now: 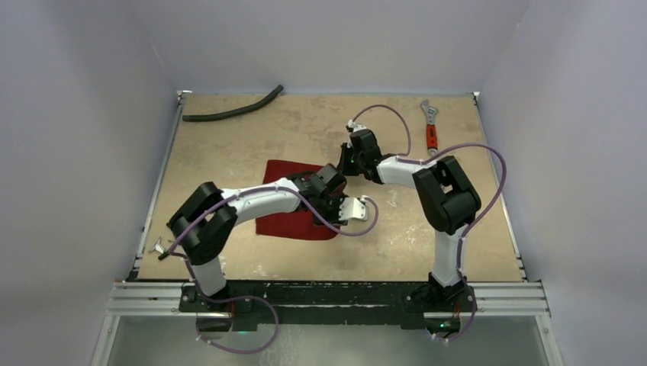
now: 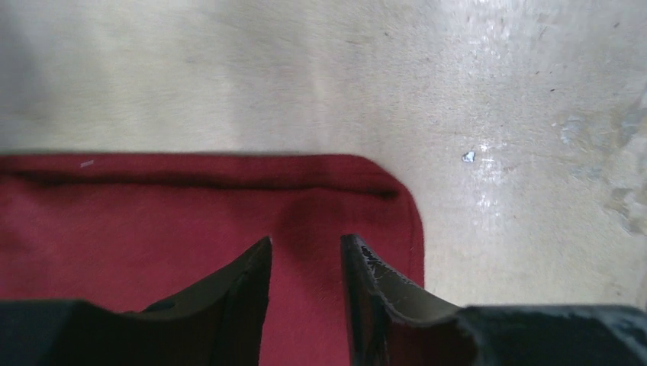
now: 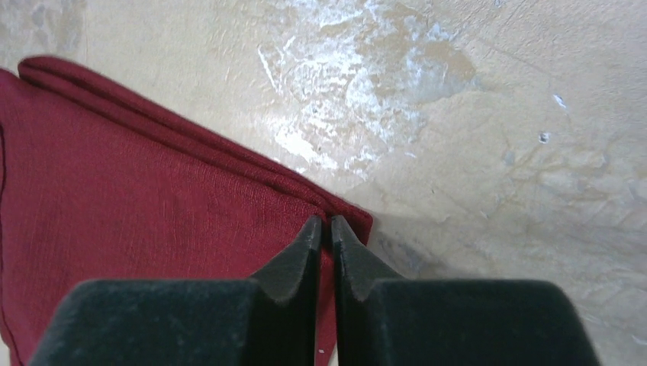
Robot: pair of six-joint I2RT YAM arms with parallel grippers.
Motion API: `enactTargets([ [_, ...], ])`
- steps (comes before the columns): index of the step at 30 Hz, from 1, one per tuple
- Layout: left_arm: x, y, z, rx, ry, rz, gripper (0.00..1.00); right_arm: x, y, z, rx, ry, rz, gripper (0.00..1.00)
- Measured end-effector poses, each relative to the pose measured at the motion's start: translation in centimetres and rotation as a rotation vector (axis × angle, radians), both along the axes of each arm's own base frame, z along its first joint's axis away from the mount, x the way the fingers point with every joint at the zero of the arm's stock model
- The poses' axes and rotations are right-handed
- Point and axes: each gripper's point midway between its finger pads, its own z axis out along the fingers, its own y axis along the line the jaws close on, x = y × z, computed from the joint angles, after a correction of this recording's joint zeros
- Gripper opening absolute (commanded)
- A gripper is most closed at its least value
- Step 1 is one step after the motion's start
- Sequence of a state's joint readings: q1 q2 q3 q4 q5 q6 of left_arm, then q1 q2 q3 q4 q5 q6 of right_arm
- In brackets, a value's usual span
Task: Fold the napkin into a case and place the utensils inside
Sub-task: Smooth out the lower triangle-folded napkin at the center of the board, then pick up the lower triangle-folded napkin from the center of the board.
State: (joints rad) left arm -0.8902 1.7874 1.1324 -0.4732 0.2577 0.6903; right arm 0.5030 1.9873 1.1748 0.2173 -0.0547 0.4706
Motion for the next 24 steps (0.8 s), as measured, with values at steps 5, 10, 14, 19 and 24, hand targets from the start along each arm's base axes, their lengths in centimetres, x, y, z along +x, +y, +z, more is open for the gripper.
enactTargets([
  [5,3.3,0.5,7.2,-0.103,-0.060,0.087,0.59,-0.7,-0.5,2.8,-0.005,-0.022,0.011,0.47],
  [10,8.4,5.7,16.5,-0.243,-0.220,0.240,0.60,-0.5,-1.0,9.3,-0.007,-0.175,0.055,0.65],
  [14,8.4,10.6,17.7,-0.243,-0.265,0.282,0.60,-1.8,-1.6,14.5,-0.061,-0.362,0.166,0.68],
  [19,3.7,15.6,10.2,-0.109,-0.141,0.241,0.60,-7.2,-0.9,17.1,-0.236,-0.565,0.458,0.73],
  [24,1.5,18.3,4.9,-0.025,-0.053,0.219,0.60,-15.3,-0.3,14.4,-0.352,-0.687,0.801,0.73],
])
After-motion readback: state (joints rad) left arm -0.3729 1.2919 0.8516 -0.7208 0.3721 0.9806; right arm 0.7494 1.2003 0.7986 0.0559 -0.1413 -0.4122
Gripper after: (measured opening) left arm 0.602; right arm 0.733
